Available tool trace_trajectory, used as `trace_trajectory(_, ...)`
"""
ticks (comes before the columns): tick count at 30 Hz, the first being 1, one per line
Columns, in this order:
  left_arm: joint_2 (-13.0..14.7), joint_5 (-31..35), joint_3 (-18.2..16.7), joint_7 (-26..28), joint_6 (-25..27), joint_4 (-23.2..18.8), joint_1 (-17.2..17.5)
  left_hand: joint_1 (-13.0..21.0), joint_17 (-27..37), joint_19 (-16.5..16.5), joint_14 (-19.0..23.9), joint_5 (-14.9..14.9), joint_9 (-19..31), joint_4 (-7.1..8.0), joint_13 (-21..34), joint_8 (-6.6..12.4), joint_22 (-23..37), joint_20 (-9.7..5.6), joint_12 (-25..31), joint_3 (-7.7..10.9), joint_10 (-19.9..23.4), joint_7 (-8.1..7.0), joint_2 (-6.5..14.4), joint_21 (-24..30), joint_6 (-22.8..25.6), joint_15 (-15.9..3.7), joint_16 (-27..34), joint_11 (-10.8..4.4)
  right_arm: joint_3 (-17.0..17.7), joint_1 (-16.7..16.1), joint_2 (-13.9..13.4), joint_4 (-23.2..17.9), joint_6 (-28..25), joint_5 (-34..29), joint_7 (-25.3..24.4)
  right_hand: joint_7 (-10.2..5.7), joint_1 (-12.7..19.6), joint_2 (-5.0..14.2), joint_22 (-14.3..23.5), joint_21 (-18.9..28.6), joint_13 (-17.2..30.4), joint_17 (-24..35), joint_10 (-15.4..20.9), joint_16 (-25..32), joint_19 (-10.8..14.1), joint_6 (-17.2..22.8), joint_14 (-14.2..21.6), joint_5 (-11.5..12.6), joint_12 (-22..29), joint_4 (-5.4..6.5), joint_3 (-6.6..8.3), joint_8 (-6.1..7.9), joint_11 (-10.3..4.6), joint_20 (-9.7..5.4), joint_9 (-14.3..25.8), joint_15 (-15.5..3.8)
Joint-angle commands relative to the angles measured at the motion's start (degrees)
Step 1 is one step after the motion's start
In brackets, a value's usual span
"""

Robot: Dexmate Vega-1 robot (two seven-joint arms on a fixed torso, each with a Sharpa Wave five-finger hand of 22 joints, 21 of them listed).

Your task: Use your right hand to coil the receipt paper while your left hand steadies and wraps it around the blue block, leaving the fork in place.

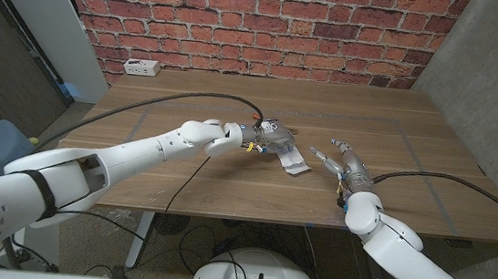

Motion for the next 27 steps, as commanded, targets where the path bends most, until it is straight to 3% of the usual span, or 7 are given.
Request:
trace_trajectory(1,1.95,2.20,-1.88,-3.05,4.13,-5.74,2.08,-5.28,-0.80,-4.45,-4.06,0.73,-1.22,1.78,-0.51,-0.02,0.25,4.31,-1.77,-1.67,-4.02,-2.28,-1.37,-3.54,-8.69,-5.11,-0.67,0.30,2.34,-2.44,-0.19,0.95,8.92,2.97,-5.27,0.19,-0.35,0.35,-0.02,0.51,0.00,0.10,0.43,0.30,0.28,-0.18,0.75,0.39,0.45,0.37,-0.27,0.13,-0.25,0.13,0.08,0.05)
trace_trajectory(5,2.57,3.22,-3.02,0.27,6.00,-6.71,3.65,-7.34,-1.83,-9.85,-10.22,1.51,-2.08,2.31,-1.25,0.24,0.36,7.35,-2.83,-2.31,-10.15,-2.88,-1.01,-7.42,-14.37,-2.62,-1.70,-0.20,2.31,-2.40,-0.34,1.18,9.85,3.21,-5.77,0.22,-0.25,0.45,-0.03,0.54,-0.02,0.00,0.52,0.34,0.36,-0.23,0.91,0.45,0.47,0.34,-0.33,0.10,-0.31,0.11,0.06,-0.07)
trace_trajectory(6,2.65,3.22,-3.35,1.34,6.28,-6.73,4.01,-8.23,-2.13,-11.81,-11.54,1.74,-2.25,2.65,-1.62,0.42,0.39,7.77,-2.94,-2.48,-12.31,-3.71,-0.63,-8.82,-15.66,-2.15,-1.57,-0.46,2.33,-2.41,-0.35,1.29,10.22,3.28,-5.90,0.25,-0.23,0.47,-0.03,0.56,-0.02,-0.02,0.54,0.36,0.40,-0.20,0.97,0.47,0.47,0.33,-0.34,0.11,-0.29,0.16,0.06,-0.04)
trace_trajectory(8,2.84,3.42,-3.98,2.47,7.35,-7.25,4.73,-8.83,-2.51,-13.61,-13.37,1.95,-2.37,2.79,-2.03,0.37,0.41,8.10,-2.94,-2.63,-14.13,-3.75,-0.45,-10.14,-17.20,-1.31,-1.75,-1.46,2.30,-2.38,-0.42,1.40,10.56,3.33,-6.11,0.32,-0.17,0.53,-0.04,0.57,-0.03,-0.07,0.76,0.37,0.43,-0.20,1.02,0.50,0.54,0.31,-0.36,0.11,-0.24,0.18,0.06,-0.05)
trace_trajectory(11,3.17,2.80,-4.99,3.91,7.98,-7.79,5.55,-10.08,-2.91,-15.84,-15.38,2.13,-2.45,3.33,-2.55,0.54,0.44,8.30,-2.72,-2.87,-15.60,-3.63,0.07,-11.77,-18.46,-0.43,-1.79,-1.66,2.31,-2.44,-0.47,1.67,11.60,3.44,-6.43,0.33,-0.10,0.61,-0.04,0.59,-0.04,-0.12,0.79,0.37,0.47,-0.18,1.05,0.54,0.54,0.28,-0.37,0.12,-0.12,0.14,0.05,-0.07)
trace_trajectory(15,3.68,0.71,-7.02,5.73,9.31,-8.98,7.42,-10.45,-3.02,-16.61,-16.21,2.24,-2.47,3.58,-2.77,0.77,0.45,8.42,-2.35,-2.75,-15.30,-3.48,0.72,-12.38,-18.37,-0.10,-1.75,-1.69,2.48,-2.66,-0.20,2.41,14.22,3.64,-7.11,0.43,0.00,0.78,-0.05,0.70,-0.06,-0.22,1.11,0.45,0.74,-0.06,1.31,0.62,0.63,0.26,-0.40,0.15,-0.12,0.09,0.04,-0.22)
trace_trajectory(27,3.83,-6.82,-12.33,10.39,11.92,-10.48,12.10,-12.78,-3.29,-17.34,-16.99,1.72,-2.44,5.52,-3.55,1.42,0.54,8.96,-1.17,-1.52,-13.48,-3.02,5.66,-13.75,-17.44,0.22,-0.98,-1.03,2.83,-2.63,1.22,4.74,20.44,3.43,-8.96,1.02,-0.01,2.05,-0.09,1.14,-0.14,-0.47,2.58,0.78,2.00,1.46,2.16,0.99,1.04,0.48,-0.34,0.62,0.27,-0.30,-0.01,-0.14)
